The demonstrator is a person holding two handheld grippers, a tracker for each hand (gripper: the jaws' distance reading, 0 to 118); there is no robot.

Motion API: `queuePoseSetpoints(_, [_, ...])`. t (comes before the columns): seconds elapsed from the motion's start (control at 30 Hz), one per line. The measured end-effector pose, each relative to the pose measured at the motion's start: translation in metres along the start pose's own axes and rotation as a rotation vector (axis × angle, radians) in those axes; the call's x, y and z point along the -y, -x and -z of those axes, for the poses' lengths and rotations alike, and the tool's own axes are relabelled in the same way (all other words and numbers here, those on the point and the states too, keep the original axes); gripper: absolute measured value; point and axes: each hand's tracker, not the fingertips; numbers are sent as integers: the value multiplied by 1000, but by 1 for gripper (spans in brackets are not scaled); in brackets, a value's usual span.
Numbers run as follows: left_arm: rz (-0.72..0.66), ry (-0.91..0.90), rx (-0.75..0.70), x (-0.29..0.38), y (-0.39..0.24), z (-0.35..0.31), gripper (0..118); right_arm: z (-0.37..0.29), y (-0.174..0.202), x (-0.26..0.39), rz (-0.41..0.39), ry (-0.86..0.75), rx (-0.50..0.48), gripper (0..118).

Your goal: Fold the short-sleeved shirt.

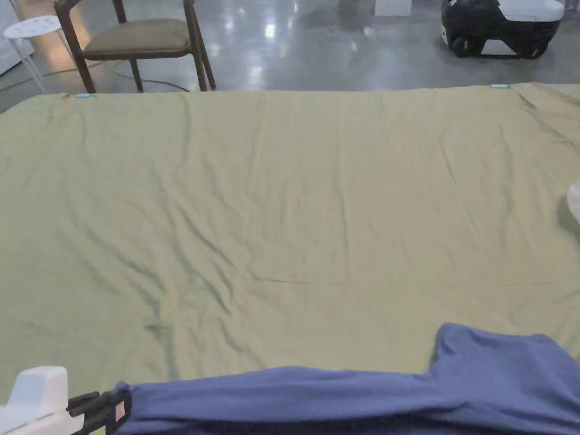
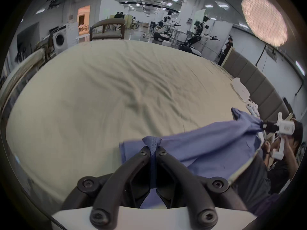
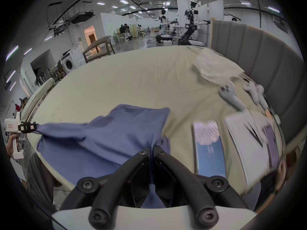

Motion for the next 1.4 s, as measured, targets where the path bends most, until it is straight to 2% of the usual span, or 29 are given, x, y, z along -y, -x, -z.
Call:
queuePoseSetpoints(0.13, [-14, 37, -7, 38, 9, -5, 2, -24, -2, 47, 132, 50, -3, 0])
queuePoseSetpoints(0.37, [-26, 40, -35, 45, 27, 16, 2, -15, 14, 58, 105, 51, 22, 0])
queuePoseSetpoints(0.4, [-23, 40, -36, 45, 29, 17, 4, -12, 13, 57, 99, 50, 28, 0])
queuePoseSetpoints(0.43, [-23, 42, -38, 44, 32, 18, 14, -10, 14, 57, 93, 45, 33, 2])
queuePoseSetpoints(0.47, [-32, 46, -40, 46, 30, 16, 35, -10, 16, 58, 84, 35, 40, 19])
queuePoseSetpoints(0.5, [-32, 45, -62, 46, 30, 15, 56, -11, 17, 57, 81, 34, 42, 44])
queuePoseSetpoints(0.53, [-20, 28, -75, 47, 31, 11, 72, -12, 15, 56, 78, 33, 48, 66])
queuePoseSetpoints(0.57, [-5, -30, -59, 45, 30, 4, 77, -16, 18, 55, 75, 16, 61, 73])
queuePoseSetpoints(0.63, [-4, -127, -43, 40, 16, -19, 77, -28, 25, 51, 83, -36, 52, 73])
queuePoseSetpoints(0.73, [95, -303, -108, 27, -15, -55, 77, -50, 40, 43, 112, -127, 3, 73])
queuePoseSetpoints(0.93, [192, -557, -186, 14, -79, -112, 77, -90, 87, 23, 30, -355, -44, 73])
queuePoseSetpoints(1.03, [231, -640, -191, 13, -103, -127, 77, -103, 109, 18, 10, -441, -55, 73])
queuePoseSetpoints(1.1, [225, -658, -155, 13, -114, -131, 70, -107, 123, 15, -13, -463, -62, 68])
queuePoseSetpoints(1.13, [223, -661, -137, 12, -118, -132, 60, -108, 127, 15, -21, -471, -59, 58])
queuePoseSetpoints(1.17, [223, -653, -120, 12, -123, -131, 40, -108, 132, 15, -31, -480, -57, 34])
queuePoseSetpoints(1.2, [224, -647, -110, 12, -127, -129, 27, -107, 136, 15, -36, -483, -52, 14])
queuePoseSetpoints(1.23, [233, -640, -88, 13, -130, -128, 17, -106, 139, 15, -36, -484, -47, 4])
queuePoseSetpoints(1.3, [254, -630, -24, 15, -134, -124, 3, -103, 143, 18, -45, -462, -90, 1])
queuePoseSetpoints(1.4, [258, -615, 9, 17, -141, -123, 0, -100, 151, 23, -101, -446, -92, 0])
